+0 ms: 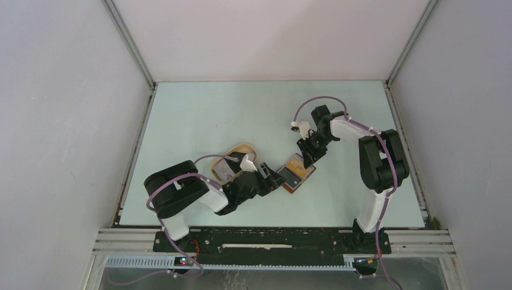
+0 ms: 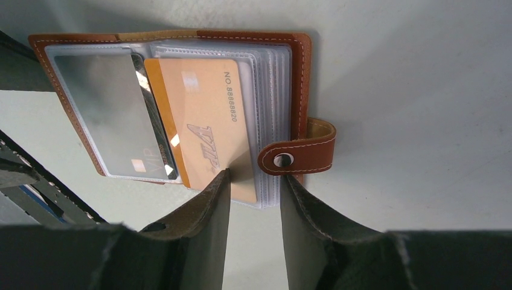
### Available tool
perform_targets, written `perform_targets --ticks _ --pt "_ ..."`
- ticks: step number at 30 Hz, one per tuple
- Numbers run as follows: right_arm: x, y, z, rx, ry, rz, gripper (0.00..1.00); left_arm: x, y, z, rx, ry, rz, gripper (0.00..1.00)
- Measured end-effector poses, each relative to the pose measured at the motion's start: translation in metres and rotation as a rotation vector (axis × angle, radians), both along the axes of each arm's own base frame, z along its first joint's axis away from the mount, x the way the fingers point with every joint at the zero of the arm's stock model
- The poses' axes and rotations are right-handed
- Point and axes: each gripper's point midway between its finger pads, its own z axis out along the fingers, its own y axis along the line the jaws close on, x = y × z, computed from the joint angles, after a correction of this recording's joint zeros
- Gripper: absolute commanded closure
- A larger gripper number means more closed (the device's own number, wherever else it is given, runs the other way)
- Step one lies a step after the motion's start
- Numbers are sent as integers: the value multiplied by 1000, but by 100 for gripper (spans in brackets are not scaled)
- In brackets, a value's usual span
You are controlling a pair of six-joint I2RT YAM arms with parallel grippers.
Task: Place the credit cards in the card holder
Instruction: Close the card holder at the center of the board.
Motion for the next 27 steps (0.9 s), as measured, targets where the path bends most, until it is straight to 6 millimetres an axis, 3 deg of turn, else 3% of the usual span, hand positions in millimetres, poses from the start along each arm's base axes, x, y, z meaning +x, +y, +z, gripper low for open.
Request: perform_targets --ticks 9,20,27 --pt "-1 2 0 -5 -1 8 59 6 5 -6 14 19 16 40" --pt "-4 4 3 -4 -2 23 53 19 10 -10 49 26 29 72" --pt "-6 11 32 47 -61 48 49 20 14 -14 72 30 22 82"
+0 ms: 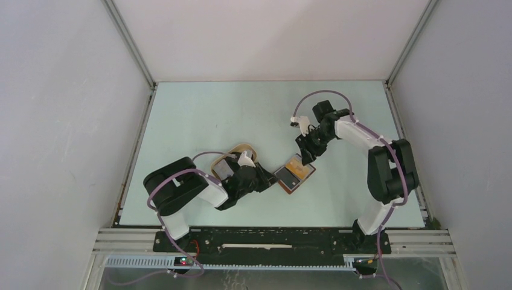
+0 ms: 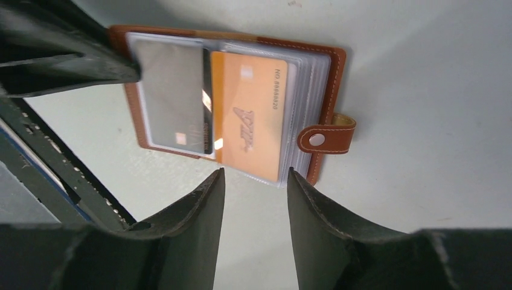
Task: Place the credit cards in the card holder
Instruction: Close the card holder at the center of the board.
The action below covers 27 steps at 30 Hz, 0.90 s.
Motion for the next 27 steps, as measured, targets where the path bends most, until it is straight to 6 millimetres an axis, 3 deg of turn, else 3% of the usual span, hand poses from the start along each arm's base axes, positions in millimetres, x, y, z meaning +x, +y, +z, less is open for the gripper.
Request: perform_targets --ticks 5,9,14,18,27 --pt "4 2 34 76 -86 4 49 0 0 1 6 -6 -4 90" --pt "7 -2 38 91 -97 -10 54 -1 1 9 8 -19 -13 91" --pt "8 -10 26 56 -74 -26 67 -3 5 28 0 -47 -22 91" --pt "8 -15 10 10 -46 -29 77 -10 14 31 17 -50 -31 91" --pt "-6 -4 -26 -59 45 28 81 -18 22 23 43 -19 -42 88"
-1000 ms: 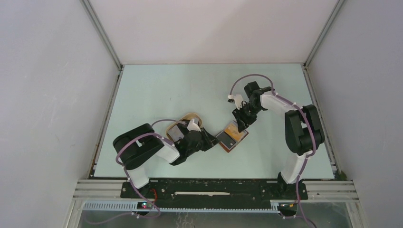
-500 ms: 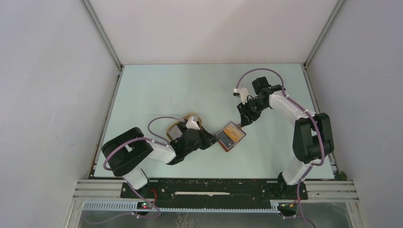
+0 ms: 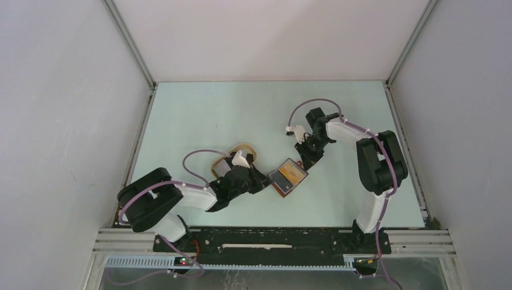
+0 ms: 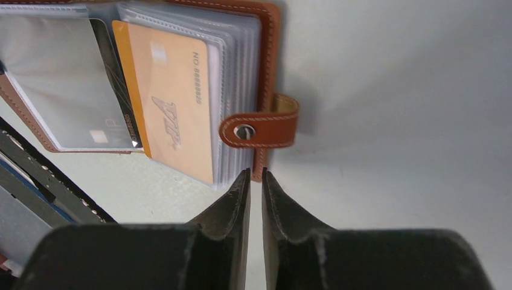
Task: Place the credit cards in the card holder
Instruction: Close the card holder at the center of the board.
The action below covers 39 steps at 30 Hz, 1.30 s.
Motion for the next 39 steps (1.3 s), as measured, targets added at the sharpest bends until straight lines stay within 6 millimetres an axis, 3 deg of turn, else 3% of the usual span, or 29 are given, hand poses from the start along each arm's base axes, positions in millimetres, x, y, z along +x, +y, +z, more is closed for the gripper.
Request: perform_targets --ticks 7,16,28,39 --pt "-10 9 -12 -30 31 43 81 -2 2 -4 9 17 -8 79" --pt "-12 10 -13 -20 42 44 81 -1 -15 6 -32 23 -64 55" --pt "-13 9 -12 -13 53 39 81 16 -39 34 -84 -24 -102 49" --pt "-3 2 3 46 32 -12 68 37 -58 31 -66 -36 -127 49"
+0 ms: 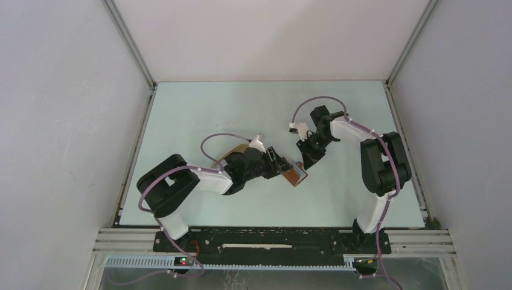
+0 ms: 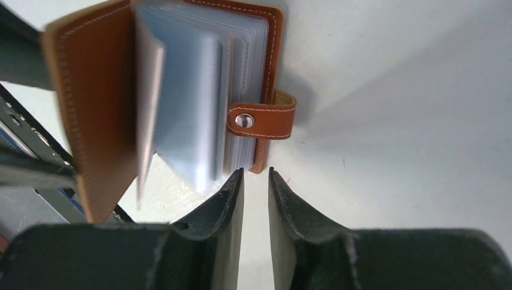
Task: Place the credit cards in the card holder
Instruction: Close the card holder at the center of the board.
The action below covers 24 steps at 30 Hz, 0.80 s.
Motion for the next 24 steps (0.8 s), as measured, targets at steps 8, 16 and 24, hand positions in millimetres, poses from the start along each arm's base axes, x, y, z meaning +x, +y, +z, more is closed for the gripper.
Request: perform_targets --ticks 8,16,24 --pt "16 0 21 47 -95 -22 46 2 -2 -6 9 0 -19 50" --pt "21 17 23 58 -149 68 30 3 -1 -6 15 -20 -33 52" --pt "28 21 25 90 -304 370 28 3 2 -7 12 -31 -44 53"
